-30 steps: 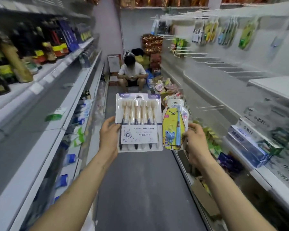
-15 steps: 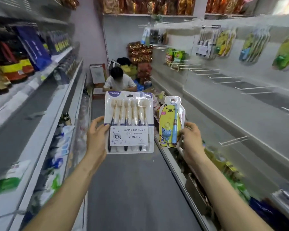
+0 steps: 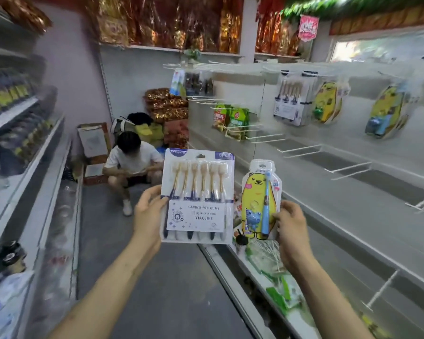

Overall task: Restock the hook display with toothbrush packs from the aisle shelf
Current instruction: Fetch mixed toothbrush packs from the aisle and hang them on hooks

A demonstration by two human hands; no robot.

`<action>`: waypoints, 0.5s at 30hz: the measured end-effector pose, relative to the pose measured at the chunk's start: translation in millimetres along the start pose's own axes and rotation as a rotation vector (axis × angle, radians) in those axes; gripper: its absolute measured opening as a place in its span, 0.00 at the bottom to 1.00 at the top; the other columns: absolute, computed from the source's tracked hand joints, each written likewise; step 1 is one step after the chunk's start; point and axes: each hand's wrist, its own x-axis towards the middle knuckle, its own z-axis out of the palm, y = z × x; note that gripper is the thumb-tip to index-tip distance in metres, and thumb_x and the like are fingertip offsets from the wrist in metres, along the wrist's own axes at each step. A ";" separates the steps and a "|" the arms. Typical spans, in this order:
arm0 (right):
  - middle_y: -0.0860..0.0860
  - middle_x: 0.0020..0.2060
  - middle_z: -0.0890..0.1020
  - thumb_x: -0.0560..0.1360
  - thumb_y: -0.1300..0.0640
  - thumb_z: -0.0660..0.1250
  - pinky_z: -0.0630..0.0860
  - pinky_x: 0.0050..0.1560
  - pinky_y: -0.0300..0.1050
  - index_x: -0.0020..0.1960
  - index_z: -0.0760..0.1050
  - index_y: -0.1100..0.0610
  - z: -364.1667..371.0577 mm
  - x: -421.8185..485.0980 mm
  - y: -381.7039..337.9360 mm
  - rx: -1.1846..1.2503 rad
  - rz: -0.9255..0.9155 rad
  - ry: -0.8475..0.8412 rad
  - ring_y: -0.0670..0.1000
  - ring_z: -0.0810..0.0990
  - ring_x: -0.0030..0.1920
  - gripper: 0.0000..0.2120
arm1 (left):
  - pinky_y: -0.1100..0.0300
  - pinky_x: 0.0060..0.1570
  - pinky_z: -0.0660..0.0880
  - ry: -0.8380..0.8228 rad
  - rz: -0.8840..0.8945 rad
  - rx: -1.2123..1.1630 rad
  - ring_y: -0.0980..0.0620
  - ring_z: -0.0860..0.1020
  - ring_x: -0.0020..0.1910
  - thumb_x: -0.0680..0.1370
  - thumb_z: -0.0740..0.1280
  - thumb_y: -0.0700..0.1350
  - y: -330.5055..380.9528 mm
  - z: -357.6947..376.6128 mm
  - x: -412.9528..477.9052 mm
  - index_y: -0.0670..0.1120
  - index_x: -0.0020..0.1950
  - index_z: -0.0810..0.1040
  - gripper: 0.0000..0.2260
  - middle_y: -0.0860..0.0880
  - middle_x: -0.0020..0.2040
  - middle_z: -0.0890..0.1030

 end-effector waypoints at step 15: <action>0.58 0.54 0.83 0.79 0.69 0.55 0.85 0.41 0.56 0.59 0.73 0.55 108.9 229.1 -65.6 -0.031 -0.153 0.238 0.53 0.86 0.46 0.16 | 0.40 0.60 0.78 -0.270 -0.065 -0.117 0.40 0.85 0.56 0.81 0.67 0.37 -2.1 148.0 304.8 0.46 0.59 0.82 0.09 0.39 0.57 0.86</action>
